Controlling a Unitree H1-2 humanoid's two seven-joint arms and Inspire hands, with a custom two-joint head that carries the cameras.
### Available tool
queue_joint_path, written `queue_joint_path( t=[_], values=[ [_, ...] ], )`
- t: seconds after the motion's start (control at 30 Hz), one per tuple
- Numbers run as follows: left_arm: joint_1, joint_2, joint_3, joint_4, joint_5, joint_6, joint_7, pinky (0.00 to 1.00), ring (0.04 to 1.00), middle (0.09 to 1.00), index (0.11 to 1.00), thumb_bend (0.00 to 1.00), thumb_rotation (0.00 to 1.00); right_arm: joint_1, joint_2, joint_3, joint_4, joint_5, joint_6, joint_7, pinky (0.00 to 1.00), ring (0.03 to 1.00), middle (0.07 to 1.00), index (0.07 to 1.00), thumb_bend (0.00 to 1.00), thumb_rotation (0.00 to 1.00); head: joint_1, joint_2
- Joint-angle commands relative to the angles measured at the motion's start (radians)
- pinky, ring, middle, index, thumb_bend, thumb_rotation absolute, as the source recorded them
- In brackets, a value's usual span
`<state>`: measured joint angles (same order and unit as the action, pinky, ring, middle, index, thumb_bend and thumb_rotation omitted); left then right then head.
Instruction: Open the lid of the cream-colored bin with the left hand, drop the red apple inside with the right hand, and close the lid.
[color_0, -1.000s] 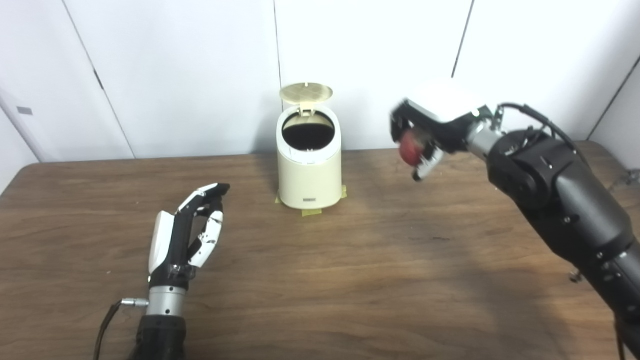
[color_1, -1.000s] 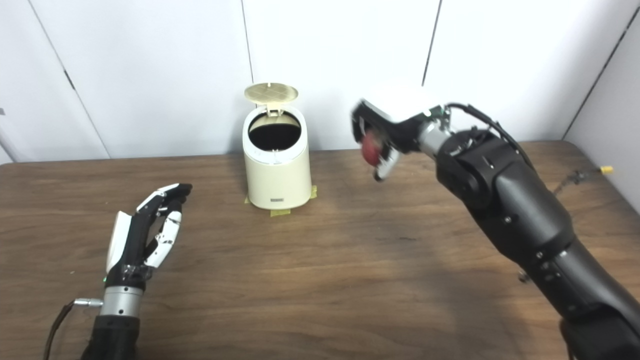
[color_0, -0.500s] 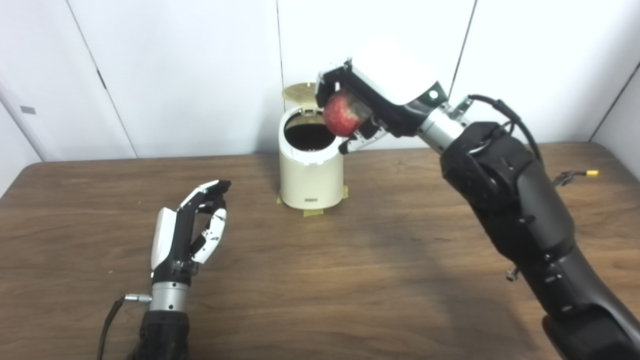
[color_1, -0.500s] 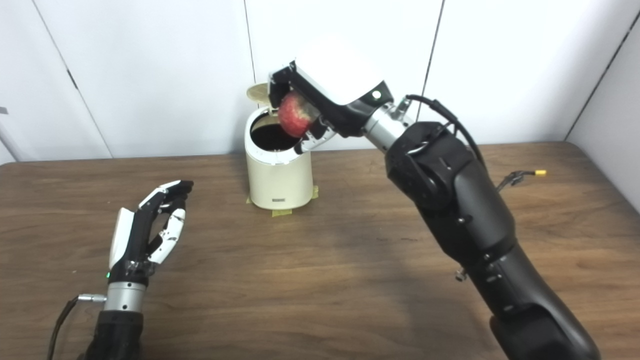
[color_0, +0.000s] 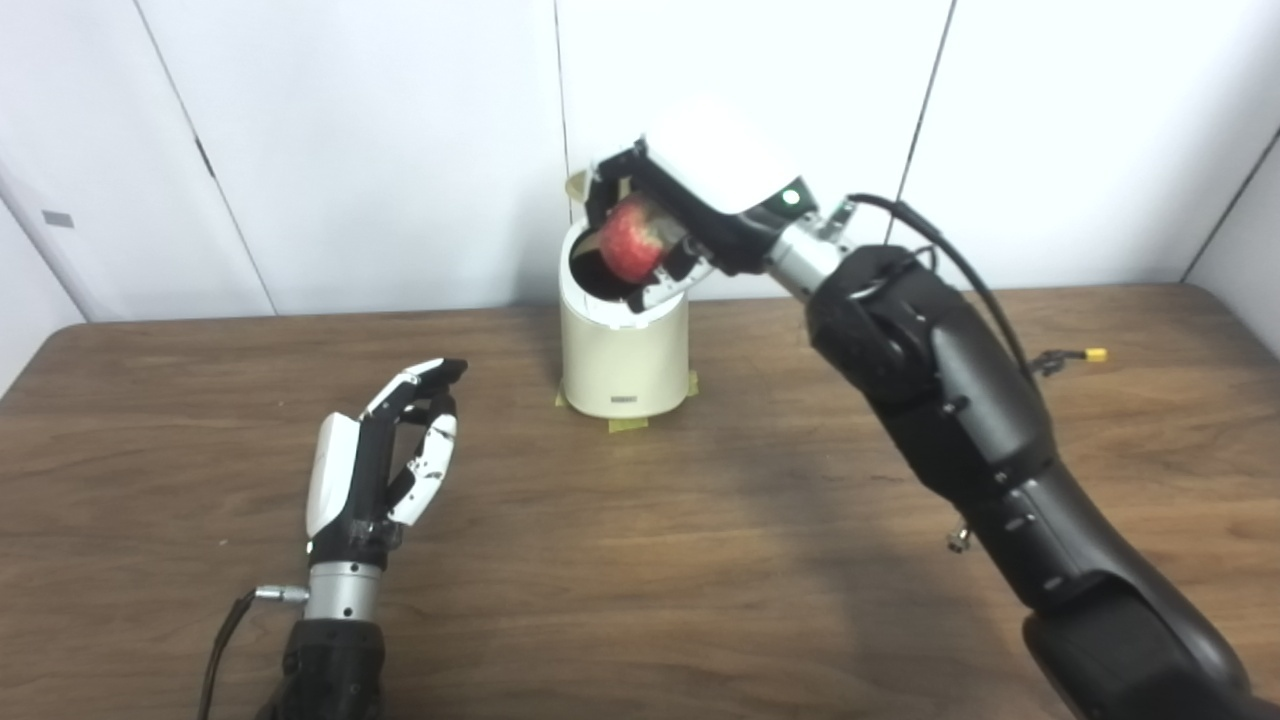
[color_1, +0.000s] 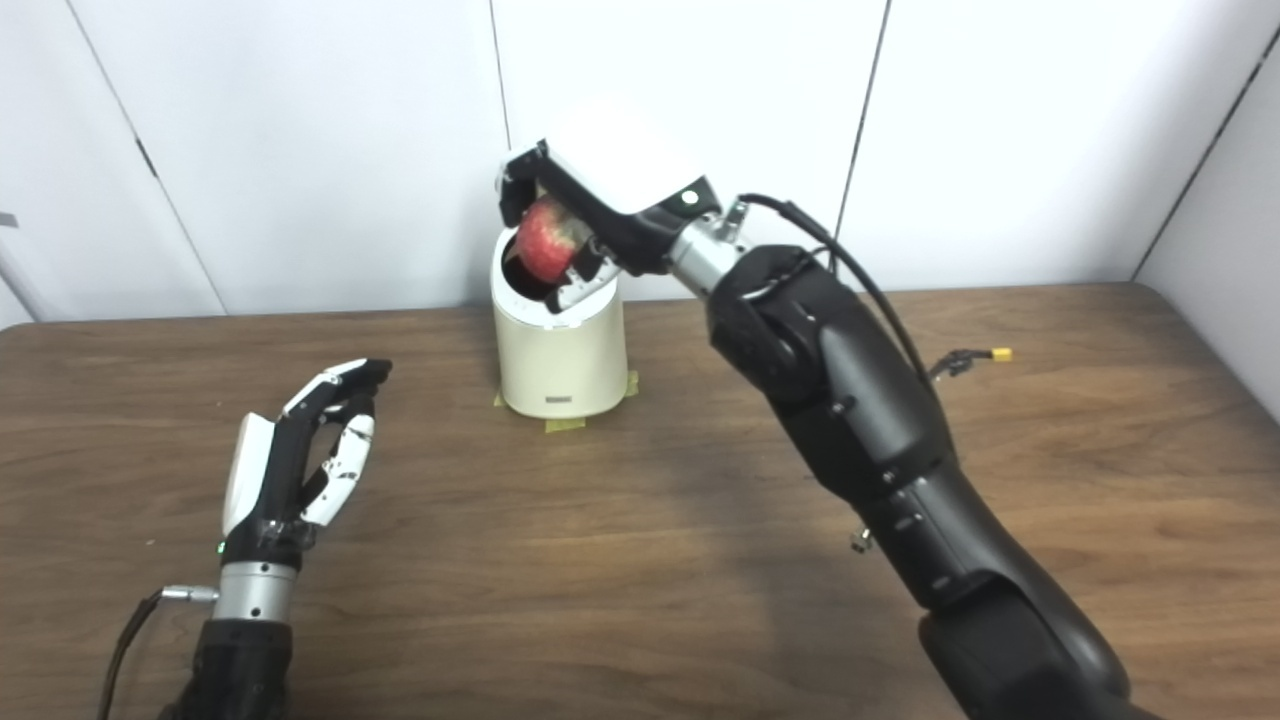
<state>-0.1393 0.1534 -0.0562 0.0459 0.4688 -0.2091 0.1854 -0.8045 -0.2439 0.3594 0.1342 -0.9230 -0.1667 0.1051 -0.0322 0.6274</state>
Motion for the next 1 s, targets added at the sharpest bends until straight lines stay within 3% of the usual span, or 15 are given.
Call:
queue_joint_path(
  t=[0.0, 0.2, 0.3, 0.77, 0.97],
  values=[
    [-0.008, -0.014, -0.007, 0.004, 0.008, -0.012, 0.019, 0.66, 0.76, 0.769, 0.758, 0.22, 0.78, -0.064, 0.005, -0.003, 0.028, -0.017, -0.035, -0.096, 0.31, 0.412, 0.569, 0.465, 0.51, 0.0, 0.0, 0.0],
    [-0.006, -0.018, -0.006, 0.0, -0.004, -0.007, 0.01, 0.67, 0.769, 0.775, 0.766, 0.21, 0.76, -0.086, 0.022, 0.031, 0.195, -0.058, -0.099, -0.278, 0.34, 0.434, 0.565, 0.455, 0.51, 0.0, 0.003, -0.001],
    [-0.006, -0.017, -0.007, -0.002, -0.001, -0.004, 0.009, 0.67, 0.769, 0.776, 0.768, 0.22, 0.78, -0.098, 0.024, 0.051, 0.245, -0.075, -0.105, -0.327, 0.36, 0.449, 0.561, 0.446, 0.51, 0.0, 0.002, -0.001],
    [-0.004, -0.017, -0.011, -0.006, 0.002, -0.003, 0.009, 0.68, 0.77, 0.772, 0.761, 0.21, 0.78, -0.144, 0.02, 0.11, 0.408, -0.105, -0.122, -0.46, 0.41, 0.495, 0.542, 0.433, 0.51, 0.0, 0.003, 0.001],
    [-0.004, -0.021, -0.012, -0.008, 0.004, -0.002, 0.012, 0.68, 0.771, 0.774, 0.762, 0.21, 0.77, -0.139, 0.023, 0.109, 0.404, -0.098, -0.085, -0.441, 0.43, 0.488, 0.559, 0.448, 0.51, 0.0, 0.004, 0.001]
  ],
)
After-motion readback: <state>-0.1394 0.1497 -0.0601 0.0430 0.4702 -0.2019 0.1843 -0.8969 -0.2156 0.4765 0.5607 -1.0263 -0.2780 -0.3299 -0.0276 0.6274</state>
